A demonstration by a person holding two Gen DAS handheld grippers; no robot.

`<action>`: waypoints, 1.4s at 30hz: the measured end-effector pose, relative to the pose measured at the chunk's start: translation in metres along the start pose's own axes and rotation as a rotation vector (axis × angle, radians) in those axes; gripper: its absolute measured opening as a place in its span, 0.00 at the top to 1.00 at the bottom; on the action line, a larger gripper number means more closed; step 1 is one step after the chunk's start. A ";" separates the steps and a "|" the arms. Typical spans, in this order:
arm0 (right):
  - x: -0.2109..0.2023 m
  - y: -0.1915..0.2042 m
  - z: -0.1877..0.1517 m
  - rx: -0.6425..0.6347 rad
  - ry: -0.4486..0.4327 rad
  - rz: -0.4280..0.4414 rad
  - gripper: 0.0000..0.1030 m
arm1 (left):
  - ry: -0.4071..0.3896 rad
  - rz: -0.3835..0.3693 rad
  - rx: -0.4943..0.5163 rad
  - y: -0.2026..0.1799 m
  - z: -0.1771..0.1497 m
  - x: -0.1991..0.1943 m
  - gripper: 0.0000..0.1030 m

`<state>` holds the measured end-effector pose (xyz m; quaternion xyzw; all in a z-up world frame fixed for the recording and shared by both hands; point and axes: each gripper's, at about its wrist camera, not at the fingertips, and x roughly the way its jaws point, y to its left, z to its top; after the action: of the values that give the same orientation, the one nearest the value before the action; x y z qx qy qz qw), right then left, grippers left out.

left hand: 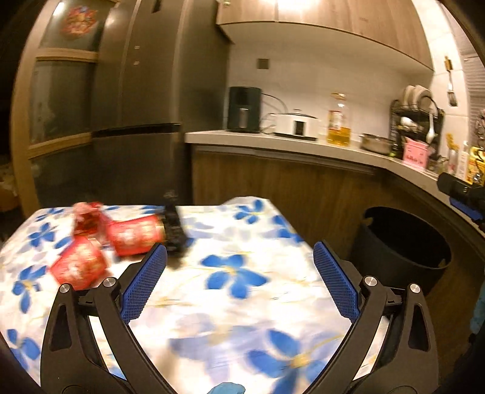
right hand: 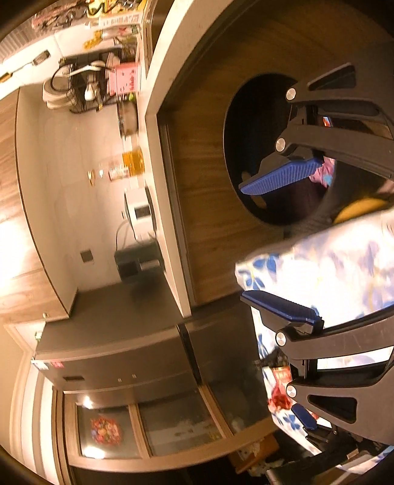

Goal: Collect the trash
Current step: 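Move both tools back over the red cups on the sheet, then close the left tool on a red paper cup while the right tool reaches the black bag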

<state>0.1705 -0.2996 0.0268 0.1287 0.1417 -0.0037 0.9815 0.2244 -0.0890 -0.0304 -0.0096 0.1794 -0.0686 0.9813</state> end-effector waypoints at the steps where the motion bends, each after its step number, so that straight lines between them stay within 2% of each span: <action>1: 0.000 0.007 -0.001 -0.006 0.005 0.016 0.37 | -0.004 0.020 -0.005 0.011 -0.001 -0.003 0.07; 10: 0.010 0.071 -0.013 -0.063 0.034 0.129 0.36 | -0.020 0.175 -0.059 0.101 -0.006 -0.021 0.06; 14: 0.017 0.099 -0.019 -0.087 0.048 0.170 0.36 | -0.024 0.207 -0.059 0.131 -0.007 -0.021 0.06; 17: 0.024 0.119 -0.024 -0.099 0.055 0.195 0.36 | 0.003 0.227 -0.061 0.155 -0.010 -0.015 0.06; 28: 0.059 0.172 -0.037 -0.111 0.092 0.255 0.37 | 0.113 0.174 -0.093 0.191 -0.010 0.020 0.06; 35: 0.081 0.194 -0.046 -0.127 0.115 0.267 0.37 | 0.206 0.139 -0.162 0.208 -0.020 0.042 0.07; 42: 0.094 0.209 -0.053 -0.150 0.129 0.265 0.37 | 0.254 0.110 -0.202 0.216 -0.026 0.052 0.17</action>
<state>0.2557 -0.0816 0.0042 0.0727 0.1861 0.1445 0.9691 0.2915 0.1180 -0.0827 -0.0897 0.3083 0.0032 0.9471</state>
